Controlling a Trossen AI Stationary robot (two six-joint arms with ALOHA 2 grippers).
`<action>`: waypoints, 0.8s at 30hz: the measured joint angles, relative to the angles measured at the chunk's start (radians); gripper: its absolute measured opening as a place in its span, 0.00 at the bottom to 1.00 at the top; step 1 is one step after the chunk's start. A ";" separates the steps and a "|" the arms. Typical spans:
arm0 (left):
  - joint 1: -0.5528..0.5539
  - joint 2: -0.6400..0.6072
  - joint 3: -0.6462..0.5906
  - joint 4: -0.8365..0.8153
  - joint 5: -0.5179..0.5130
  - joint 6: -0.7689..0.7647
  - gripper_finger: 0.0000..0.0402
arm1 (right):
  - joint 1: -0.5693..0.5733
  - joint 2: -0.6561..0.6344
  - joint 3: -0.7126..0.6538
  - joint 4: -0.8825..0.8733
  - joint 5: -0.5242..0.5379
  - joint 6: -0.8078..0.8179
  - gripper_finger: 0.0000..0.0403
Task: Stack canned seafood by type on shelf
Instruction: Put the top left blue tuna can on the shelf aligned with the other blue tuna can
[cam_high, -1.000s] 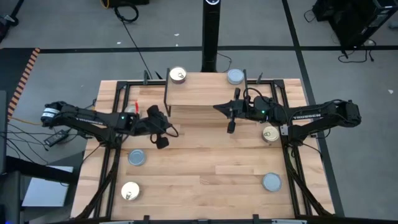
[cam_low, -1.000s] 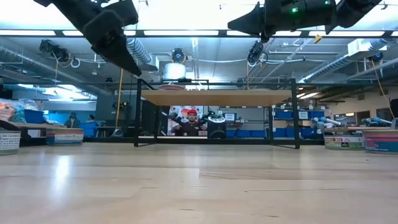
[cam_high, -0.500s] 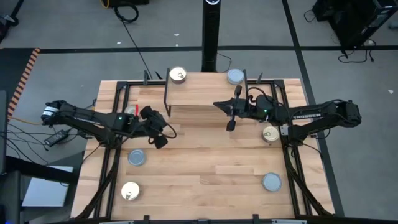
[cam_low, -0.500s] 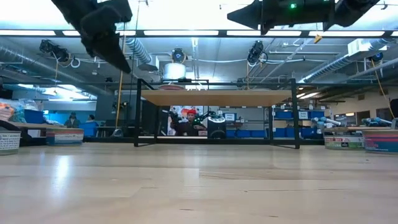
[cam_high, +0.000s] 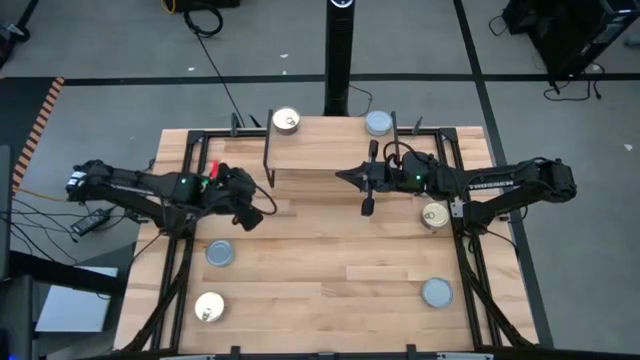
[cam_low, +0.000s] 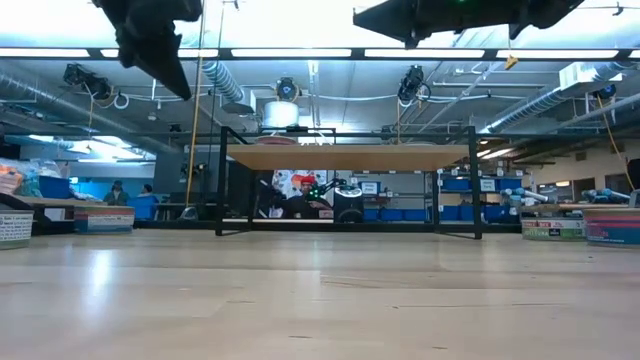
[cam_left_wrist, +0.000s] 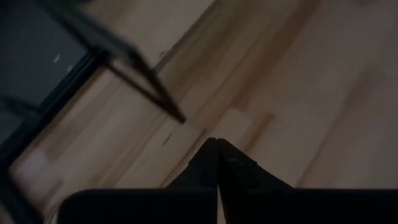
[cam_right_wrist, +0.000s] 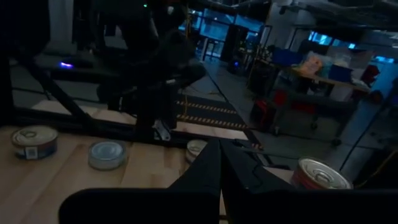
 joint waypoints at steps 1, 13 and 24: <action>0.013 0.000 0.000 -0.018 0.008 -0.013 0.00 | 0.000 0.001 0.000 0.000 0.000 0.000 0.02; 0.223 0.000 0.000 -0.054 0.115 0.074 0.00 | -0.002 0.001 0.000 -0.004 0.000 -0.053 0.02; 0.436 0.002 0.000 -0.057 0.198 0.188 0.00 | -0.002 0.001 0.000 -0.004 0.000 -0.072 0.02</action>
